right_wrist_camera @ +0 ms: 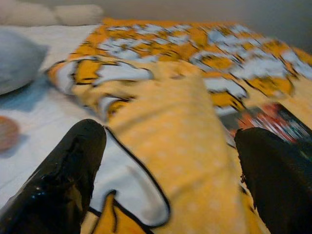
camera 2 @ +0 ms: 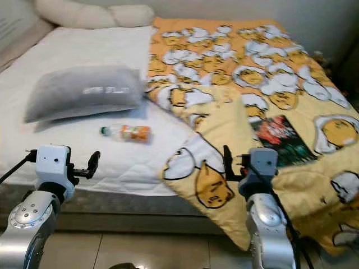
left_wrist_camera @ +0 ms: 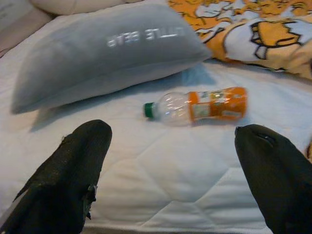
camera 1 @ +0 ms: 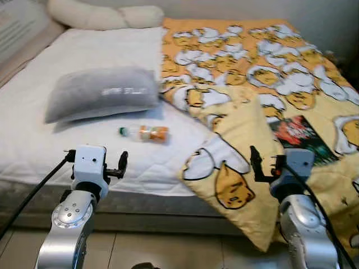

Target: Clean up the room

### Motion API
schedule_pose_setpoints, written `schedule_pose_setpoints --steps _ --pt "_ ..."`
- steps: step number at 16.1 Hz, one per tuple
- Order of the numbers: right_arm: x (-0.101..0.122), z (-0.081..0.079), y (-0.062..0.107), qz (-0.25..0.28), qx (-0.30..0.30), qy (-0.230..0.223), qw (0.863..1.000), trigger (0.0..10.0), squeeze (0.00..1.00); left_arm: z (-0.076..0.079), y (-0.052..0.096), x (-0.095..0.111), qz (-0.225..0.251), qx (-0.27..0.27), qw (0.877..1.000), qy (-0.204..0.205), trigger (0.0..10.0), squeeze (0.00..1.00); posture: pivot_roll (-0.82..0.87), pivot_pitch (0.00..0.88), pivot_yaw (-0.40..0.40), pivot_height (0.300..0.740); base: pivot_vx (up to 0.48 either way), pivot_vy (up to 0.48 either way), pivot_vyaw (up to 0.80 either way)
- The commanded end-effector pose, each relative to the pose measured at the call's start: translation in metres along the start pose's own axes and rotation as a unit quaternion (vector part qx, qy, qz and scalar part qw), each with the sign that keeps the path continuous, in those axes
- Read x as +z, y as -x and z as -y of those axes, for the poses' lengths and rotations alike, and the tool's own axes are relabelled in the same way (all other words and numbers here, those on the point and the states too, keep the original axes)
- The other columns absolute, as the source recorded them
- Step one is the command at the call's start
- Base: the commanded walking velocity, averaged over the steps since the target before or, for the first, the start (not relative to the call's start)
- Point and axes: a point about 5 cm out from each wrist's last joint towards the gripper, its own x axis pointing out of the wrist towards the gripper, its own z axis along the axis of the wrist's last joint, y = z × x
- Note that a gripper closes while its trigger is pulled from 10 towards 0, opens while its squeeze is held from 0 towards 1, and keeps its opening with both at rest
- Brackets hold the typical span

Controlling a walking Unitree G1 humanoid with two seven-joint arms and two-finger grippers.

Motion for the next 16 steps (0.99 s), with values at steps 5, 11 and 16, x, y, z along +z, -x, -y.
schedule_pose_setpoints --steps 5,11,16 --pt "-0.0008 -0.0002 -0.0105 -0.014 -0.013 -0.019 1.0 10.0 1.0 0.0052 -0.0082 0.0096 0.012 -0.009 1.0 -0.014 10.0 0.0 -0.04 0.0 0.023 0.74 0.0 0.296 0.0" --pt "-0.0051 -0.0011 -0.0116 -0.029 -0.013 -0.032 0.999 10.0 1.0 0.0057 -0.01 0.011 0.015 -0.01 1.0 -0.014 10.0 0.0 -0.04 0.0 0.022 0.74 0.0 0.296 0.0" --pt "-0.0058 0.0017 -0.012 -0.02 -0.025 0.001 0.999 10.0 1.0 0.0057 -0.009 0.0089 0.011 -0.007 1.0 -0.011 10.0 0.0 -0.04 0.0 0.029 0.74 0.0 0.166 0.0"
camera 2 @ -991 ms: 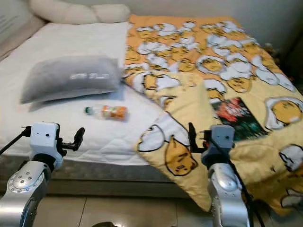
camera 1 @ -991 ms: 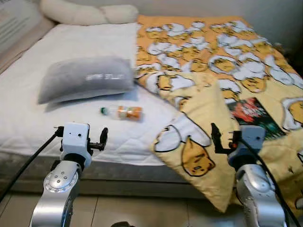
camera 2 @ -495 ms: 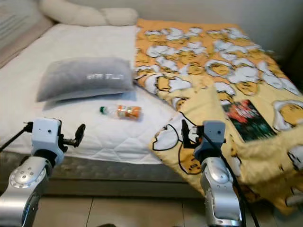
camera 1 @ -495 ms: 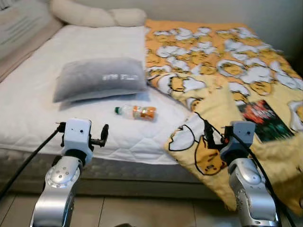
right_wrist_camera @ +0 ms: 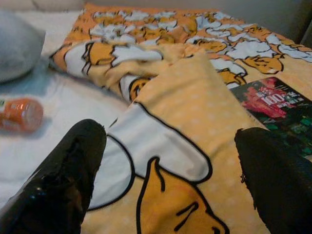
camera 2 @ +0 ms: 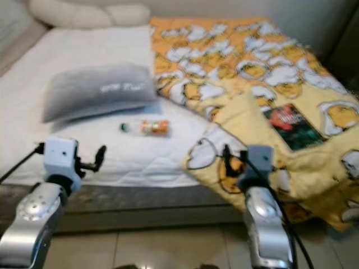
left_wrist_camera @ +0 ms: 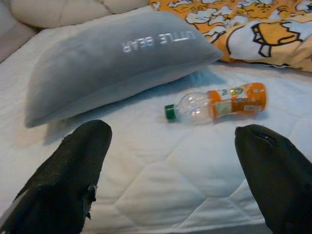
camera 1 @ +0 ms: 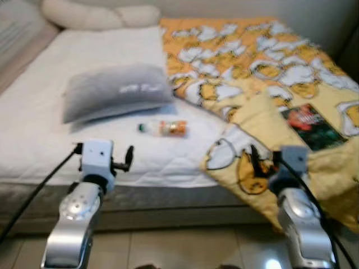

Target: Clean up the room

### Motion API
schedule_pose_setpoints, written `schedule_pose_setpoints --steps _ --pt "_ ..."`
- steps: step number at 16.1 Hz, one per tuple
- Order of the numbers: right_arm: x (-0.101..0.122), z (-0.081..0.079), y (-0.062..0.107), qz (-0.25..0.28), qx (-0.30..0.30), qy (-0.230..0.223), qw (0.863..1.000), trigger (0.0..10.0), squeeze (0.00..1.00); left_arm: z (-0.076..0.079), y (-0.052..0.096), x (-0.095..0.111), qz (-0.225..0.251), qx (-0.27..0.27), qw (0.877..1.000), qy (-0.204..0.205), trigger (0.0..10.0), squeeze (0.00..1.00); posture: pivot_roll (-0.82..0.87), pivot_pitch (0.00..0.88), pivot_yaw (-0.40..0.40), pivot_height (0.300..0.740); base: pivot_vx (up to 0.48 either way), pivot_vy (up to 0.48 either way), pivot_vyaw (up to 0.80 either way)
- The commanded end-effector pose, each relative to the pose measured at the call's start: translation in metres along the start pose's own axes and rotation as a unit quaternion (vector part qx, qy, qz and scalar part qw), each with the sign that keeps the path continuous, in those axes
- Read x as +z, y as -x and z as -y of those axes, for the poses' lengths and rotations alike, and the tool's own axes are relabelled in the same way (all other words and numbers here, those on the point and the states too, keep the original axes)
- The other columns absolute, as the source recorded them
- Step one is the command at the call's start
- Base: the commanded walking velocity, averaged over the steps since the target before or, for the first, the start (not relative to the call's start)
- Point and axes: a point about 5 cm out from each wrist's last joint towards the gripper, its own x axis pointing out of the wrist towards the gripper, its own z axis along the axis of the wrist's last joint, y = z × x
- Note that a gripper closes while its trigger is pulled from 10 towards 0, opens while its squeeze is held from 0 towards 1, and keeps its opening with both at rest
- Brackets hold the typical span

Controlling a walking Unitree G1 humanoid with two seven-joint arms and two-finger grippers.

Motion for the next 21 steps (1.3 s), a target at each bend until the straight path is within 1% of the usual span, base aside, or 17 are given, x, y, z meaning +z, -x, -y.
schedule_pose_setpoints --steps 1,3,5,7,10,11,12,13,15,19,21 --pt "0.004 -0.006 -0.001 0.014 0.009 -0.003 1.0 10.0 1.0 -0.005 0.001 -0.001 -0.006 0.013 1.0 0.0 10.0 0.0 -0.04 0.0 0.03 0.74 0.0 0.0 0.0" --pt "0.003 -0.005 -0.002 0.004 0.011 -0.012 1.0 10.0 1.0 -0.007 -0.001 -0.001 -0.002 0.019 1.0 0.007 10.0 0.0 -0.04 0.0 0.029 0.74 0.0 0.0 0.0" --pt "0.005 -0.009 -0.002 0.006 0.034 -0.01 0.999 10.0 1.0 -0.01 -0.001 -0.003 -0.003 0.02 1.0 0.01 10.0 0.0 -0.04 0.0 0.028 0.74 0.0 0.0 0.0" --pt "0.005 -0.009 -0.002 0.007 0.039 -0.007 0.999 10.0 1.0 -0.011 -0.001 -0.005 -0.01 0.024 1.0 0.01 10.0 0.0 -0.05 0.0 0.027 0.74 0.0 0.0 0.69" --pt "0.007 -0.007 -0.003 0.009 0.036 -0.003 0.999 10.0 1.0 -0.009 -0.002 -0.006 -0.01 0.022 1.0 0.01 10.0 0.0 -0.05 0.0 0.027 0.74 0.28 0.0 0.8" --pt "0.009 -0.003 -0.005 0.023 0.025 0.026 0.999 10.0 1.0 -0.008 -0.003 -0.006 -0.012 0.02 1.0 0.01 10.0 0.0 -0.05 0.0 0.027 0.74 0.277 0.0 0.0" --pt "0.01 -0.001 -0.006 0.025 0.02 0.036 0.999 10.0 1.0 -0.008 -0.003 -0.006 -0.012 0.02 1.0 0.01 10.0 0.0 -0.05 0.0 0.027 0.74 0.274 0.0 0.0" --pt "0.01 0.0 -0.007 0.025 0.018 0.038 0.999 10.0 1.0 -0.007 -0.003 -0.006 -0.013 0.019 1.0 0.01 10.0 0.0 -0.05 0.0 0.026 0.74 0.281 0.0 0.0" --pt "0.009 0.002 -0.008 0.012 0.024 0.018 0.999 10.0 1.0 -0.006 -0.003 -0.005 -0.011 0.018 1.0 0.011 10.0 0.0 -0.05 0.0 0.026 0.74 0.292 0.0 0.0" --pt "0.01 0.0 -0.009 0.01 0.036 0.028 0.999 10.0 1.0 -0.005 -0.004 -0.003 -0.008 0.02 1.0 0.017 10.0 0.0 -0.05 0.0 0.028 0.74 0.317 0.0 0.0" --pt "0.011 -0.001 -0.01 0.007 0.043 0.027 0.999 10.0 1.0 -0.006 -0.006 -0.001 -0.007 0.022 1.0 0.016 10.0 0.0 -0.05 0.0 0.028 0.74 0.321 0.0 0.8"
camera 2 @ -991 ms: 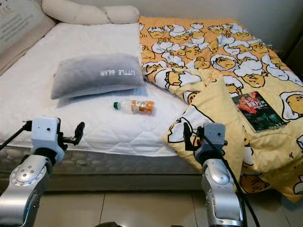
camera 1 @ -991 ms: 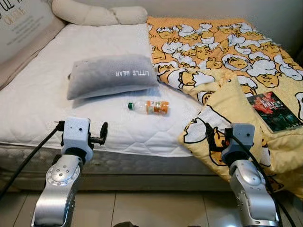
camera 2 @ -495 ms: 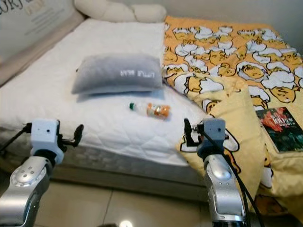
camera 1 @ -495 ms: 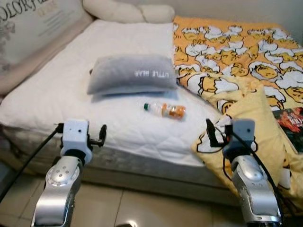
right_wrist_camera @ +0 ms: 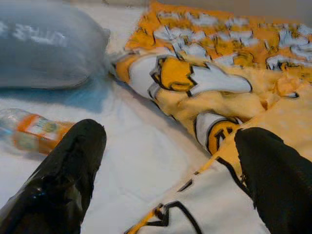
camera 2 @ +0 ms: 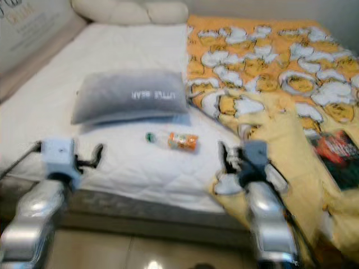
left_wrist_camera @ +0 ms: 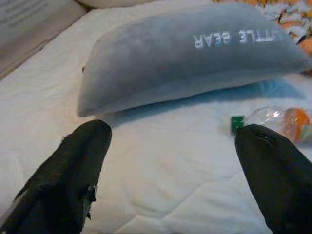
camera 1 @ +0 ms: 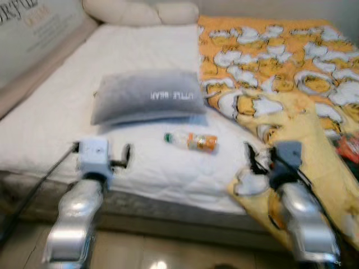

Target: Clean up the room

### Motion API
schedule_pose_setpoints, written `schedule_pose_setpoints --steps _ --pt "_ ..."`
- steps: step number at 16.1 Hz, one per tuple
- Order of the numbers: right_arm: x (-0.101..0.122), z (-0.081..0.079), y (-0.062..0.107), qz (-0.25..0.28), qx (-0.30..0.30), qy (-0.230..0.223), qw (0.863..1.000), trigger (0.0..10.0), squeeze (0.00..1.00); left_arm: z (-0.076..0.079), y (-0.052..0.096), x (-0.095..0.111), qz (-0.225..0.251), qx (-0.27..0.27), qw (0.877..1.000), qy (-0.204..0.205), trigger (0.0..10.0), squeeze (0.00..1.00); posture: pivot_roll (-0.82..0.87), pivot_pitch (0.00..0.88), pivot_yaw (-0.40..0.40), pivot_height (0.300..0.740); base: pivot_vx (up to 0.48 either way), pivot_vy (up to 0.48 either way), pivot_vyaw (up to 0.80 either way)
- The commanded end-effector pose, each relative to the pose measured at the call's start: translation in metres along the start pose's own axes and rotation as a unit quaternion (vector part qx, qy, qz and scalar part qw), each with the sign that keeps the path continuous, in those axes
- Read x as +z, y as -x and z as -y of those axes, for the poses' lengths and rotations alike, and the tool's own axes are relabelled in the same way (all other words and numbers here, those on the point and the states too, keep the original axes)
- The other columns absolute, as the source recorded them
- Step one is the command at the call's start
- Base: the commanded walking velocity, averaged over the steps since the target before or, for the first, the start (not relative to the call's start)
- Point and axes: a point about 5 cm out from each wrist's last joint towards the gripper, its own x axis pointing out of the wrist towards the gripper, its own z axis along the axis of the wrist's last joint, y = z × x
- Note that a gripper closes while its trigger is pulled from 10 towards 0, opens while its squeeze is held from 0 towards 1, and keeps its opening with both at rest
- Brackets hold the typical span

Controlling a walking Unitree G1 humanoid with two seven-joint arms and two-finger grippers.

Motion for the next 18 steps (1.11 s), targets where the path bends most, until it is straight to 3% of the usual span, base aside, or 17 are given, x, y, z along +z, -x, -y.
schedule_pose_setpoints --steps 1,4,10,11,12,14,15,17,18 --pt "0.007 -0.009 -0.003 0.012 0.016 -0.006 1.0 10.0 1.0 -0.011 0.002 0.0 -0.003 0.02 1.0 -0.011 10.0 0.0 -0.05 0.0 0.028 0.74 0.319 0.0 0.8" --pt "0.008 -0.008 -0.004 0.011 0.014 0.002 1.0 10.0 1.0 -0.012 0.001 0.001 -0.003 0.02 1.0 -0.013 10.0 0.0 -0.05 0.0 0.03 0.74 0.322 0.0 0.79" --pt "0.01 -0.001 -0.005 0.001 0.005 0.039 0.999 10.0 1.0 -0.008 0.003 0.0 -0.008 0.005 1.0 -0.022 10.0 0.0 -0.05 0.0 0.028 0.74 0.313 0.0 0.0" --pt "0.008 -0.001 -0.006 -0.011 0.018 0.044 0.999 10.0 0.32 -0.008 0.004 0.0 -0.009 0.002 1.0 -0.026 10.0 0.0 -0.05 0.0 0.024 0.74 0.296 0.0 0.0" --pt "0.005 0.0 -0.007 -0.028 0.03 0.055 0.998 10.0 0.0 -0.008 0.004 0.001 -0.01 -0.002 0.999 -0.035 10.0 0.0 -0.05 0.0 0.023 0.74 0.0 0.0 0.0" --pt "0.003 0.003 -0.012 -0.057 0.058 0.088 0.993 10.0 0.0 -0.006 0.006 0.001 -0.011 -0.014 0.999 -0.049 10.0 0.0 -0.05 0.0 0.019 0.74 0.0 0.0 0.0" --pt "0.002 0.008 -0.021 -0.092 0.103 0.149 0.979 10.0 0.0 -0.001 0.009 0.001 -0.019 -0.05 0.996 -0.069 10.0 0.0 -0.04 0.0 0.012 0.74 0.0 0.0 0.0" --pt "0.003 0.012 -0.027 -0.112 0.142 0.182 0.967 10.0 0.0 0.002 0.011 0.002 -0.023 -0.082 0.993 -0.087 10.0 0.0 -0.03 0.0 0.002 0.74 0.0 0.0 0.0" --pt "0.001 0.018 -0.037 -0.144 0.172 0.215 0.951 10.0 0.0 0.006 0.012 0.001 -0.035 -0.122 0.987 -0.102 10.0 0.0 -0.01 0.0 -0.014 0.74 0.0 0.0 0.0"
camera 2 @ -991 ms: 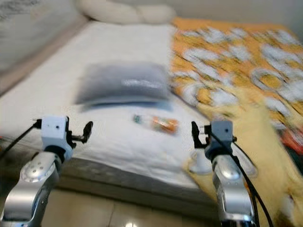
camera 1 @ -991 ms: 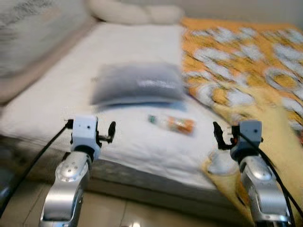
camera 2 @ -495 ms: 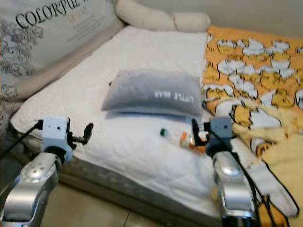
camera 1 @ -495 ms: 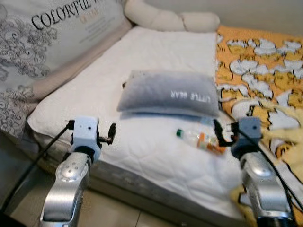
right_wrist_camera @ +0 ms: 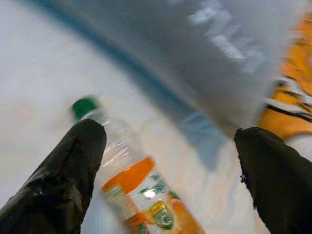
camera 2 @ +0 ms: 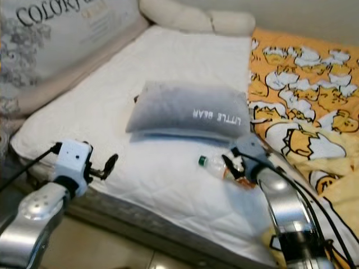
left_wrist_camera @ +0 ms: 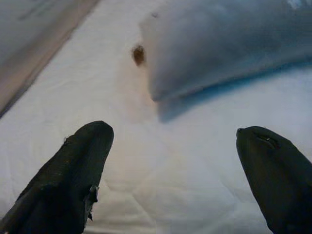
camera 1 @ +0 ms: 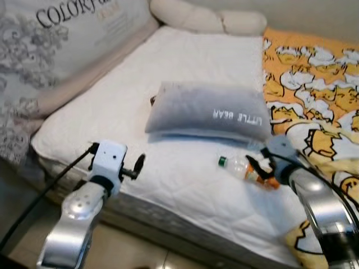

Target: Clean up the room

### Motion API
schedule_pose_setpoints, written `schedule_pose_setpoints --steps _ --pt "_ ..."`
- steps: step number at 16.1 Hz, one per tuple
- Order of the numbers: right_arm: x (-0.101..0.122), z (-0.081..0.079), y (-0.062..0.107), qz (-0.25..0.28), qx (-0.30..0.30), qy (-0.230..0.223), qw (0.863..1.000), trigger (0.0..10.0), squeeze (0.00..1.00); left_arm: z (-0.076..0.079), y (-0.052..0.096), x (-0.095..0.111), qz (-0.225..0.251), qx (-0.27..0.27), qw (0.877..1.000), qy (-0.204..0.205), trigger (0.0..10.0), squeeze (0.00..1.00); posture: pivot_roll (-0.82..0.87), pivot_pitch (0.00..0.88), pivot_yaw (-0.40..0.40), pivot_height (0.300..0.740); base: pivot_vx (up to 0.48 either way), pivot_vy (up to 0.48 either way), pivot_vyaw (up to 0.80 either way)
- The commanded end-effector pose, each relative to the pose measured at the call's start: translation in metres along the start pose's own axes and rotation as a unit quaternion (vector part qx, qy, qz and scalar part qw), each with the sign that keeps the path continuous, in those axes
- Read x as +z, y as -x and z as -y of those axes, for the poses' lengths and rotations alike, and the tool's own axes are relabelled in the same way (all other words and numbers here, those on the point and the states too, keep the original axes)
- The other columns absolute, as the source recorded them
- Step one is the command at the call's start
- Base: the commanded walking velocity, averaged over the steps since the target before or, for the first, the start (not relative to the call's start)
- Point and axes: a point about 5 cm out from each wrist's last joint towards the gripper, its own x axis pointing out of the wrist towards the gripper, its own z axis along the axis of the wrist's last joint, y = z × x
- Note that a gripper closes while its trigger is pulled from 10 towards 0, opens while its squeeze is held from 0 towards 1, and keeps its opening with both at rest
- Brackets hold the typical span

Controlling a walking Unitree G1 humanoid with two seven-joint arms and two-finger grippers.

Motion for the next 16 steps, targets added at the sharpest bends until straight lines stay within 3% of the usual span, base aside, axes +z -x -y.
schedule_pose_setpoints --steps 1,2,3,5,9,11,16 --pt "-0.003 0.003 -0.003 -0.017 0.015 0.024 0.999 10.0 0.0 0.004 0.001 0.003 0.001 -0.026 1.0 -0.007 10.0 0.0 0.0 0.0 -0.016 0.74 0.0 0.0 0.0" --pt "-0.003 0.004 -0.005 -0.024 0.023 0.033 0.999 10.0 0.0 0.005 0.001 0.003 0.0 -0.04 0.999 -0.015 10.0 0.0 0.01 0.0 -0.022 0.74 0.0 0.0 0.0" --pt "-0.008 0.008 -0.017 -0.066 0.068 0.073 0.993 10.0 0.0 0.006 0.001 0.003 -0.008 -0.094 0.994 -0.047 10.0 0.0 0.01 0.0 -0.019 0.74 0.0 0.0 0.0" --pt "-0.013 0.012 -0.026 -0.101 0.078 0.112 0.986 10.0 0.0 0.004 0.001 0.006 -0.014 -0.133 0.989 -0.067 10.0 0.0 0.02 0.0 -0.004 0.74 0.0 0.0 0.0" --pt "-0.021 0.02 -0.034 -0.14 0.054 0.131 0.98 10.0 0.0 0.003 0.004 0.012 -0.016 -0.185 0.978 -0.093 10.0 0.0 0.06 0.0 -0.003 0.74 0.0 0.0 0.0" --pt "-0.032 0.017 -0.036 -0.171 0.055 0.142 0.973 10.0 0.0 0.002 0.012 0.015 -0.026 -0.227 0.968 -0.106 10.0 0.0 0.09 0.0 0.016 0.74 0.0 0.0 0.0" --pt "-0.053 0.022 -0.03 -0.211 0.018 0.145 0.966 10.0 0.0 -0.001 0.028 0.016 -0.048 -0.266 0.955 -0.123 10.0 0.0 0.15 0.0 0.053 0.74 0.0 0.0 0.0"
